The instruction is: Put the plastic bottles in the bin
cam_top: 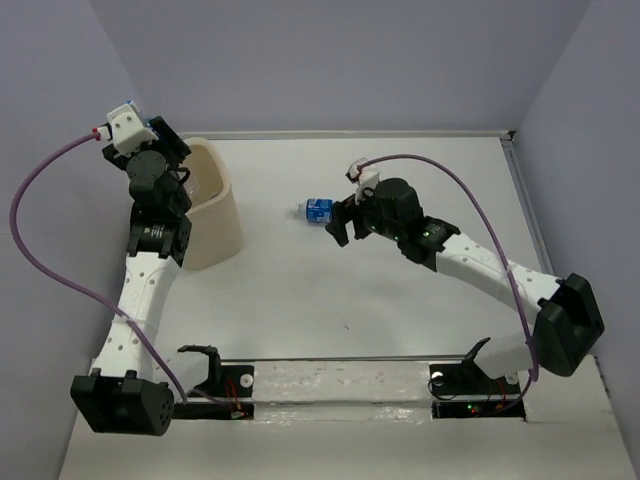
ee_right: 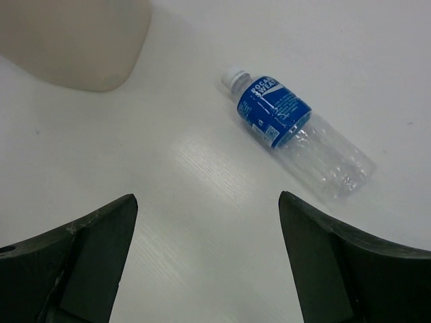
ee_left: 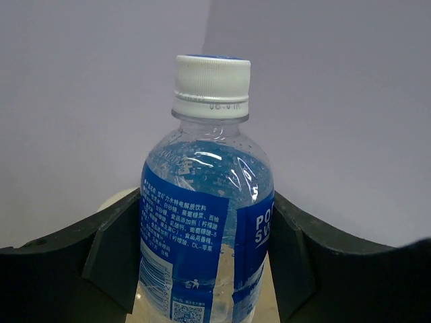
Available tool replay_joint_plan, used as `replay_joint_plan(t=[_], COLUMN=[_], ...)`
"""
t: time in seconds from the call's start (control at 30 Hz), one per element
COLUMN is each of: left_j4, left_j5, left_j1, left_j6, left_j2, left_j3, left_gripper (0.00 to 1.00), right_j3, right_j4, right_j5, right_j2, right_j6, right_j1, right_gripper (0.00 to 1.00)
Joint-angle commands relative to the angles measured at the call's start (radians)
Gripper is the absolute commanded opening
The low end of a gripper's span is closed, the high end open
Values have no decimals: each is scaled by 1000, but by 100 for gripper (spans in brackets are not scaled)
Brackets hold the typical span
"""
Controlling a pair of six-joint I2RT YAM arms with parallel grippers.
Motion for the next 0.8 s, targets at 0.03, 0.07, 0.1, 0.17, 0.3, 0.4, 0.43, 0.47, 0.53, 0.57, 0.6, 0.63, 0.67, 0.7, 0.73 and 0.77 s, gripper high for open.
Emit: replay_joint_plan(t=[0.03,0.07,0.1,0.17,0.3,0.4,0.43,0.47,0.53,0.57,0.6,0.63,0.67,0.7,0.73,0.77], left_j4=[262,266,270,275,263,241,226,215,180,163,120,96,73,48,1,-21], left_j5=[-171,-174,-171,-150,-56,19,39,56,100,116,143,155,184,198,215,231], left_j1=[22,25,25,25,25,23,25,23,20,20,20,19,19,17,17,17], left_j6=[17,13,11,-10,-76,-121,-128,-139,-153,-165,-184,-190,-201,-201,-205,-207], left_j2=[20,33,38,40,-5,-78,-100,-155,-212,-270,-298,-348,-373,-396,-414,-434], left_j3=[-143,-152,-163,-184,-212,-223,-227,-229,-232,-230,-230,-227,-227,-229,-229,-232], left_gripper=[69,76,84,99,99,99,99,99,99,99,99,99,99,99,99,99], right_j3=[305,342,371,443,575,678,712,744,844,874,934,960,988,1014,1037,1081], right_j4=[-207,-270,-287,-310,-390,-439,-462,-497,-528,-545,-549,-559,-563,-568,-571,-574], right_j5=[-39,-16,-3,23,49,83,87,103,103,104,103,104,110,115,123,129], right_j2=[187,256,285,337,494,578,644,676,770,799,827,877,900,925,946,968], right_j6=[-267,-299,-325,-410,-558,-621,-655,-667,-693,-700,-709,-717,-723,-729,-743,-749], right_j1=[8,8,8,8,8,8,8,8,8,8,8,8,8,8,8,8], right_gripper=[92,93,94,97,100,100,100,100,100,100,100,100,100,100,100,100])
